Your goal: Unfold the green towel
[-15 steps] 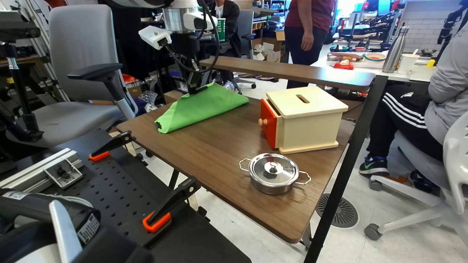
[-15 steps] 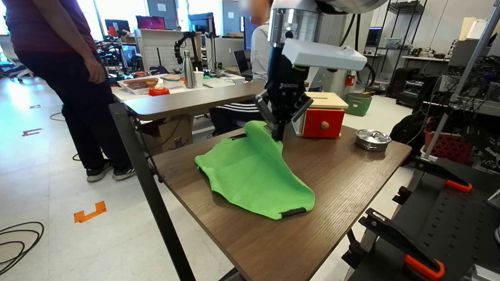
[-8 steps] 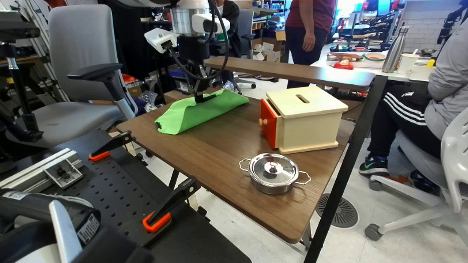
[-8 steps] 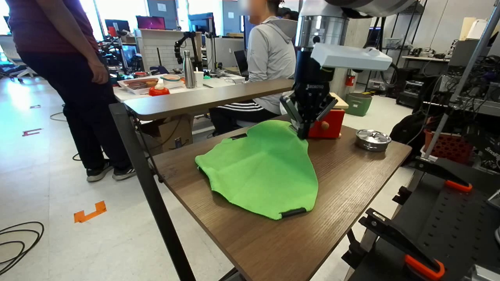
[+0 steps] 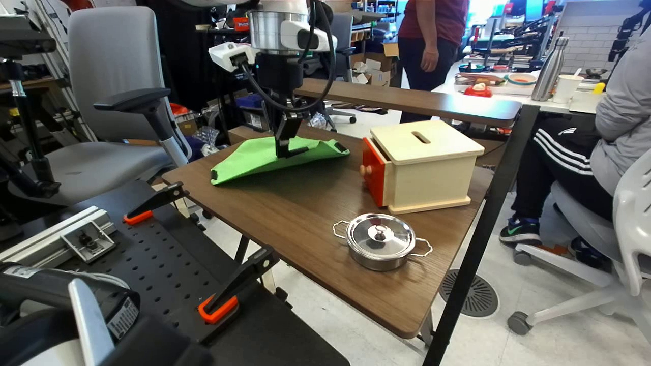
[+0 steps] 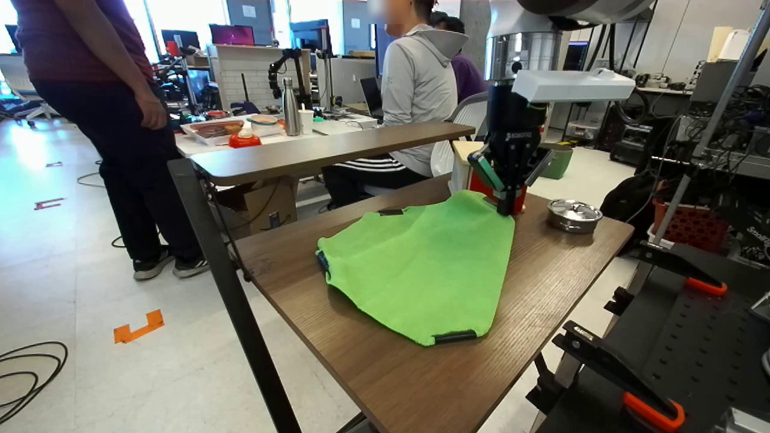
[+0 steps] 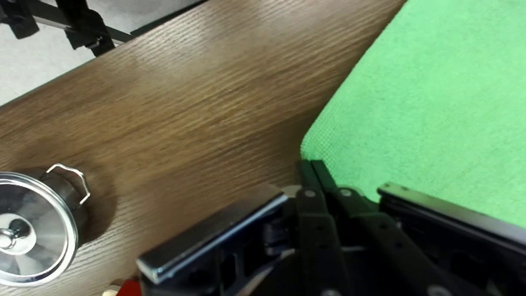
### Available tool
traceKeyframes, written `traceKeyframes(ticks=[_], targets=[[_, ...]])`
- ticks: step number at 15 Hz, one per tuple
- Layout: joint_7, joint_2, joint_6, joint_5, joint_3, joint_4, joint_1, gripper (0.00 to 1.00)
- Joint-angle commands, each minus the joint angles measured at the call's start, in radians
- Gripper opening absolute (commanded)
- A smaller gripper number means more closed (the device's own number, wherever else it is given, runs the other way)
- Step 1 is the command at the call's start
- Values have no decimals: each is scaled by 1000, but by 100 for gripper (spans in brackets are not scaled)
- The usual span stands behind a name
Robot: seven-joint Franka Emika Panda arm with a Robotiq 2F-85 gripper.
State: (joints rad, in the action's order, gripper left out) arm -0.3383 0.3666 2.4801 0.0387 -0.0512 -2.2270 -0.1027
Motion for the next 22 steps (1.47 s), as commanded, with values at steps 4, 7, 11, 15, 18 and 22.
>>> traceKeyframes(ticks=[4,7,11,15,18,22], targets=[[-14,-7,-149,-106,-22,10,-5,0],[-49,-4,-122,-166,-38,1,-18,0],[-74,-5,-104,-214,-37,-7,-24,0],[-83,5,-91,-239,-38,-9,-22,0],[-82,30,-68,-242,-46,1,-12,0],[-58,58,-78,-201,-45,15,13,0]])
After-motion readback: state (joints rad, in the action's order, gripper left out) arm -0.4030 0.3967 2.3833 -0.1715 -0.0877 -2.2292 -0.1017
